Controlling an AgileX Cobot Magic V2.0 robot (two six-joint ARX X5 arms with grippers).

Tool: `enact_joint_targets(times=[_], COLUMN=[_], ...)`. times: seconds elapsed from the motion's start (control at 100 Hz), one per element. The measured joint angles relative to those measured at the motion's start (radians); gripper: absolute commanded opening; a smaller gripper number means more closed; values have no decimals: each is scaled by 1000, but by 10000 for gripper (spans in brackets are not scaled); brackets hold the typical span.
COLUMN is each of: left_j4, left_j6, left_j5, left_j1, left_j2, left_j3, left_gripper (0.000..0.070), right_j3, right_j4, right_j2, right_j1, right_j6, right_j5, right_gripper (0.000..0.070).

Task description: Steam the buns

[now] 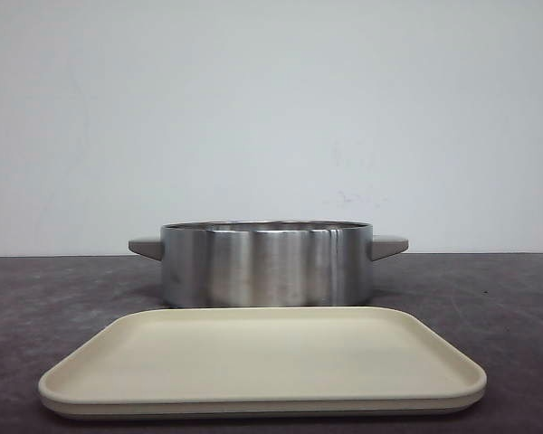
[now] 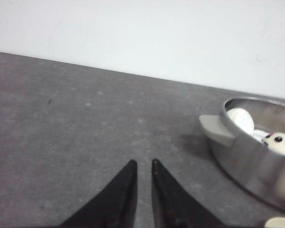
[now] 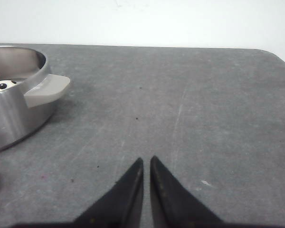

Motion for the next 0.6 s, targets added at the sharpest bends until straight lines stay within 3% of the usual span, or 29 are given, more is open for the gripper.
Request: enact_joint_targets(times=[0.33, 0.6], left_j4=[-93, -93], left_j6=[82, 44], left_j5=[0, 0], left_j1=[40, 46], left_j2=[1, 1], left_j3=[0, 0], left_gripper=[26, 26], right_j3=[0, 0], right_j4=[0, 0], right_j2=[0, 0], right_j1=[0, 0], right_j6=[0, 0], right_j5=[0, 0], right_gripper=[17, 17])
